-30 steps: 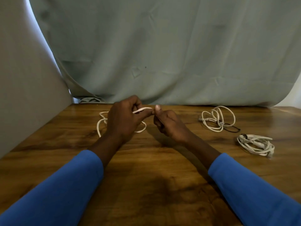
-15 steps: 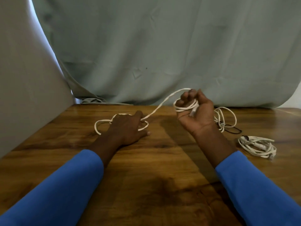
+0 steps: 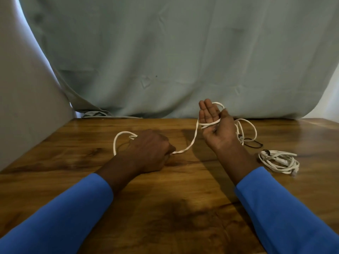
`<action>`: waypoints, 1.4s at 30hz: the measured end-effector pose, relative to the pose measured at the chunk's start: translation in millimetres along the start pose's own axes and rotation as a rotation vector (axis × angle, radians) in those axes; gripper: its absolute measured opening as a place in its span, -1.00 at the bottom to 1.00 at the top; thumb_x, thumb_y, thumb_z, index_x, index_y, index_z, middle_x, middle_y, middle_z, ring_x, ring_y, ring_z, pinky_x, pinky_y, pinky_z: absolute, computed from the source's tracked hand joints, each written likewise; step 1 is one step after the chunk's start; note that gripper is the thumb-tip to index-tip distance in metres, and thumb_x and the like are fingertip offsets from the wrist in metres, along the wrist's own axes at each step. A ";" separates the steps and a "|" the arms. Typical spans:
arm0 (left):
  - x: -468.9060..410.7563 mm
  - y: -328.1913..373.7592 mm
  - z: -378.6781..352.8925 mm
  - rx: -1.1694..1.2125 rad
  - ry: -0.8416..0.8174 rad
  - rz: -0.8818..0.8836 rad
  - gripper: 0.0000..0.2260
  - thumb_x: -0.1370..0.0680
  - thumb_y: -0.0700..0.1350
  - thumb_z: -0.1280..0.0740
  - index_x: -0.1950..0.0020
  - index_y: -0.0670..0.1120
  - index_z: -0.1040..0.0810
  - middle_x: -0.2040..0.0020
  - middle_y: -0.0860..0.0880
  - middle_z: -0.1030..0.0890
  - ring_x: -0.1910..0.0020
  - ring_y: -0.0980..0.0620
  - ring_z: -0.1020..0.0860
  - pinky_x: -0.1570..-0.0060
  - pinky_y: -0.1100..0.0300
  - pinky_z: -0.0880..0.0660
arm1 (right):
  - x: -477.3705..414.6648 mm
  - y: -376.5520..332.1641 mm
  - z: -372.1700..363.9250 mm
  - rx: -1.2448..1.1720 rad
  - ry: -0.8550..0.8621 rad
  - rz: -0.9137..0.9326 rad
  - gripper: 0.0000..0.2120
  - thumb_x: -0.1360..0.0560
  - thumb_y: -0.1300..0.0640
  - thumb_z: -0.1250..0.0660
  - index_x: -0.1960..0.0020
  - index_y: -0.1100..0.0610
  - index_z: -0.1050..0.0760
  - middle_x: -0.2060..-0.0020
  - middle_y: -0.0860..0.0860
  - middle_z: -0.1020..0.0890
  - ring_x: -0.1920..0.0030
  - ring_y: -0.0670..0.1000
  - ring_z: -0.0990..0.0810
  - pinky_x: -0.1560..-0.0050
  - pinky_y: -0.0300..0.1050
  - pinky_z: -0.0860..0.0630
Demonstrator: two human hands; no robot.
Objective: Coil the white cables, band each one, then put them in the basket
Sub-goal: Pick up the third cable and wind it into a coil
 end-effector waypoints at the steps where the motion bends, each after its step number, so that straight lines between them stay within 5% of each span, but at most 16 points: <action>1: -0.9 5.7 2.8 0.006 -0.004 -0.036 -0.76 -0.63 0.09 -0.19 0.00 0.07 -0.63 0.20 0.06 -0.59 0.27 0.05 -0.47 0.20 0.14 -0.31 | 1.1 4.5 -2.4 0.001 0.000 -0.005 -0.49 -0.76 -0.03 0.07 -0.33 0.29 -0.49 0.03 0.11 -0.74 0.05 0.05 -0.75 0.05 -0.14 -0.67; 5: -3.1 17.9 14.2 0.039 0.000 -0.114 -0.68 -0.53 0.14 -0.15 0.12 0.04 -0.66 0.33 0.07 -0.51 0.36 0.05 -0.40 0.13 0.09 -0.47 | -0.5 0.8 0.6 -0.027 0.080 0.019 -0.58 -0.76 0.12 0.03 -0.25 0.35 -0.51 -0.21 0.17 -0.65 -0.35 0.12 -0.57 -0.34 -0.05 -0.52; 9: 1.1 22.8 31.2 0.147 0.096 -0.144 -0.75 -0.45 0.16 -0.20 0.30 0.04 -0.49 0.33 0.06 -0.54 0.33 -0.02 -0.52 0.15 0.07 -0.49 | -8.9 -21.8 22.0 0.103 0.192 0.145 -0.68 -0.71 0.20 -0.09 -0.38 0.30 -0.44 -0.26 0.18 -0.64 -0.31 0.11 -0.57 -0.46 -0.02 -0.42; 12: 7.6 15.3 53.4 0.252 0.330 -0.107 -0.78 -0.44 0.09 -0.27 0.14 0.04 -0.67 0.27 0.08 -0.61 0.34 0.00 -0.56 0.29 0.15 -0.43 | -6.2 -38.5 26.2 0.748 0.258 0.382 -0.85 -0.62 0.13 -0.34 -0.13 0.16 -0.60 -0.24 0.15 -0.66 -0.14 -0.03 -0.59 -0.22 -0.21 -0.49; 16: 20.9 -15.2 70.3 0.383 0.584 0.101 -0.85 -0.54 -0.12 -0.37 -0.04 -0.02 -0.71 0.25 0.06 -0.59 0.35 0.09 -0.49 0.33 0.20 -0.36 | 8.7 6.3 -20.2 1.530 -0.224 0.663 -0.73 -0.68 0.05 -0.22 0.04 0.14 -0.63 -0.12 0.03 -0.69 -0.30 -0.14 -0.50 -0.27 -0.24 -0.37; 19: 37.2 -47.2 71.8 0.493 0.698 0.260 -0.85 -0.57 -0.18 -0.38 -0.09 -0.08 -0.71 0.21 0.00 -0.64 0.30 0.05 -0.57 0.25 0.11 -0.50 | 17.5 29.6 -31.0 1.634 -0.338 0.624 -0.61 -0.71 0.01 -0.14 0.13 0.15 -0.59 0.25 -0.03 -0.66 0.11 -0.02 -0.63 -0.03 0.00 -0.49; 25: 53.0 -85.5 54.4 0.708 0.822 0.509 -0.94 -0.58 -0.11 -0.45 -0.02 -0.07 -0.65 0.18 0.05 -0.68 0.24 0.11 -0.63 0.23 0.03 -0.57 | 44.3 73.7 -28.8 1.488 -0.539 0.171 -0.42 -0.70 -0.24 -0.04 0.40 0.00 -0.39 0.56 -0.09 -0.40 0.51 -0.07 -0.40 0.34 -0.04 -0.41; 29: 54.6 -99.2 35.9 0.798 0.826 0.638 -0.87 -0.57 0.00 -0.46 0.08 -0.03 -0.60 0.24 0.05 -0.65 0.25 0.06 -0.63 0.23 0.00 -0.57 | 63.3 85.6 -40.4 0.999 -0.549 -0.177 -0.43 -0.70 -0.21 -0.02 0.33 0.15 -0.28 0.57 0.07 -0.27 0.60 0.02 -0.35 0.42 -0.18 -0.46; 33: 45.3 -90.2 22.9 0.707 0.668 0.556 -0.84 -0.63 0.05 -0.34 0.05 0.01 -0.63 0.27 0.08 -0.62 0.27 0.08 -0.58 0.20 0.03 -0.53 | 65.0 96.6 -48.8 0.551 -0.590 -0.441 -0.44 -0.70 -0.16 -0.04 0.41 0.05 -0.31 0.58 0.01 -0.36 0.62 -0.01 -0.35 0.34 -0.13 -0.51; 38: 20.2 -55.0 3.7 0.612 0.365 0.332 -0.74 -0.66 -0.05 -0.28 -0.33 0.08 -0.60 -0.11 0.00 -0.72 -0.06 -0.02 -0.65 -0.03 0.14 -0.52 | 47.2 65.7 -54.6 0.051 -0.525 -0.390 -0.52 -0.72 -0.04 -0.01 0.31 0.08 -0.40 0.50 -0.03 -0.40 0.59 -0.08 -0.35 0.25 -0.18 -0.56; 42: 6.7 -21.6 -18.8 0.595 0.056 0.216 -0.78 -0.60 -0.08 -0.37 -0.24 0.02 -0.62 -0.08 0.02 -0.69 -0.09 0.03 -0.62 -0.07 0.12 -0.51 | 20.1 22.6 -31.4 -0.132 -0.188 -0.113 -0.61 -0.71 0.04 -0.09 0.27 0.11 -0.34 0.52 -0.02 -0.45 0.52 -0.03 -0.48 0.18 -0.10 -0.68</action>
Point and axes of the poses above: each hand's wrist, its own x-axis away from the middle knuckle, its own z-axis out of the back of the hand, y = z × x, the point moved 8 cm from there along -x, towards the middle knuckle
